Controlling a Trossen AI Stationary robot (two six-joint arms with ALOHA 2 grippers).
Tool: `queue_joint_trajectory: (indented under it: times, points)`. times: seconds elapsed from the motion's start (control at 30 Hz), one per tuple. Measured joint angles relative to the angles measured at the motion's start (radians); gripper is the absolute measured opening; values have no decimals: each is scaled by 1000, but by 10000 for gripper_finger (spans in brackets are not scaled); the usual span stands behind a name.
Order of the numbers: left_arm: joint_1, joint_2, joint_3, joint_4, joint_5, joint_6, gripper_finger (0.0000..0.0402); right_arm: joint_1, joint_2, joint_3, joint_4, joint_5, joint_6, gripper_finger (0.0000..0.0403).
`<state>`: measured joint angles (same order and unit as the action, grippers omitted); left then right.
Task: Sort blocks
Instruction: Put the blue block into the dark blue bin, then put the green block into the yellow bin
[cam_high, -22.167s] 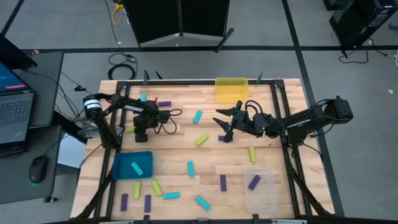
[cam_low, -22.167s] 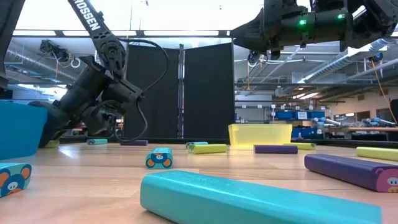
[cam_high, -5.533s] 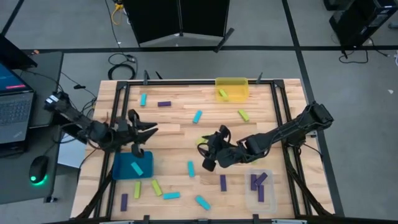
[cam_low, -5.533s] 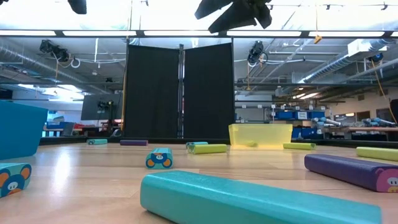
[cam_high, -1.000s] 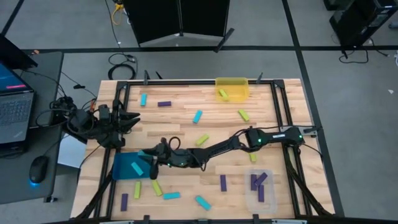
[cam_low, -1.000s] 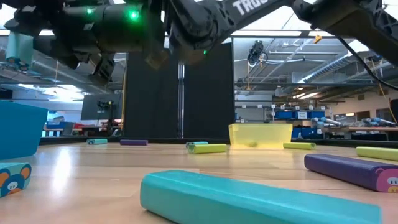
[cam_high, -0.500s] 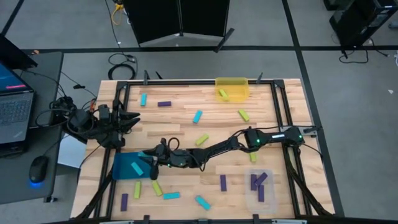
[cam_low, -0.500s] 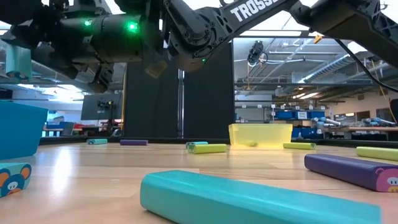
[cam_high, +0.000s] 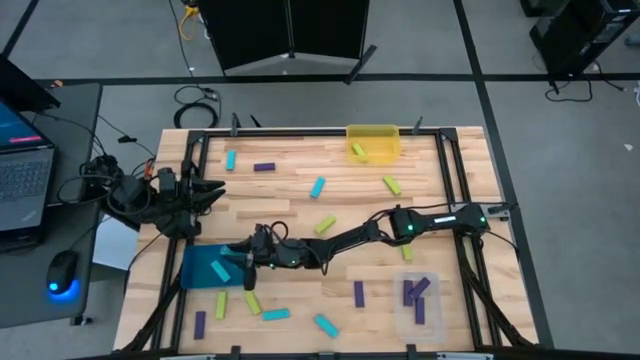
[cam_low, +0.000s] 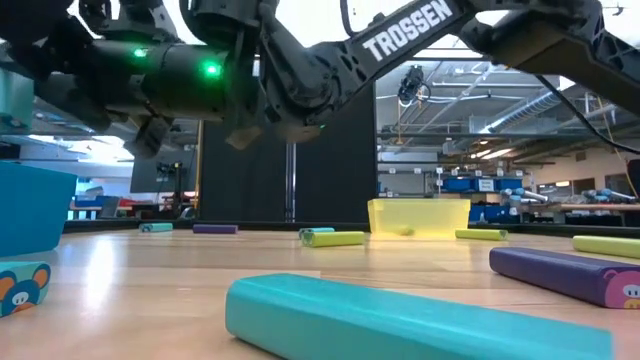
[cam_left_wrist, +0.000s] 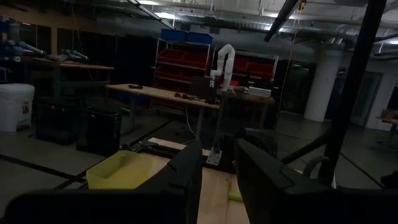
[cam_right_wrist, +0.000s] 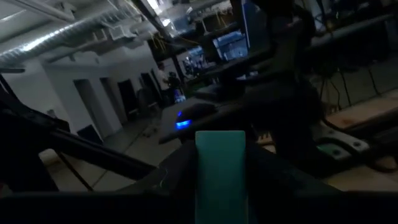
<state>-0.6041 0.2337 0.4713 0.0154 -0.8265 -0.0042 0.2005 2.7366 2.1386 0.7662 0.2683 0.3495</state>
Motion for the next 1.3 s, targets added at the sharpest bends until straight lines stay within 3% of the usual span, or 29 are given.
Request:
queue_joint_trajectory:
  times: [0.3, 0.5, 0.83, 1.1, 1.3]
  points:
    - [0, 0, 0, 0, 0, 0, 101, 0, 129, 214, -108, -9, -59, 140]
    - [0, 0, 0, -6, 0, 0, 101, -1, 126, 218, -134, -32, -57, 158]
    - [0, 0, 0, -8, 0, -6, 101, -1, 65, 218, -263, -63, -129, 225]
    - [0, 0, 0, -8, 0, -26, 101, 15, -84, 219, -602, 123, -322, 213]
    - [0, 0, 0, -10, 1, -26, 101, 15, -91, 217, -612, 129, -297, 204]
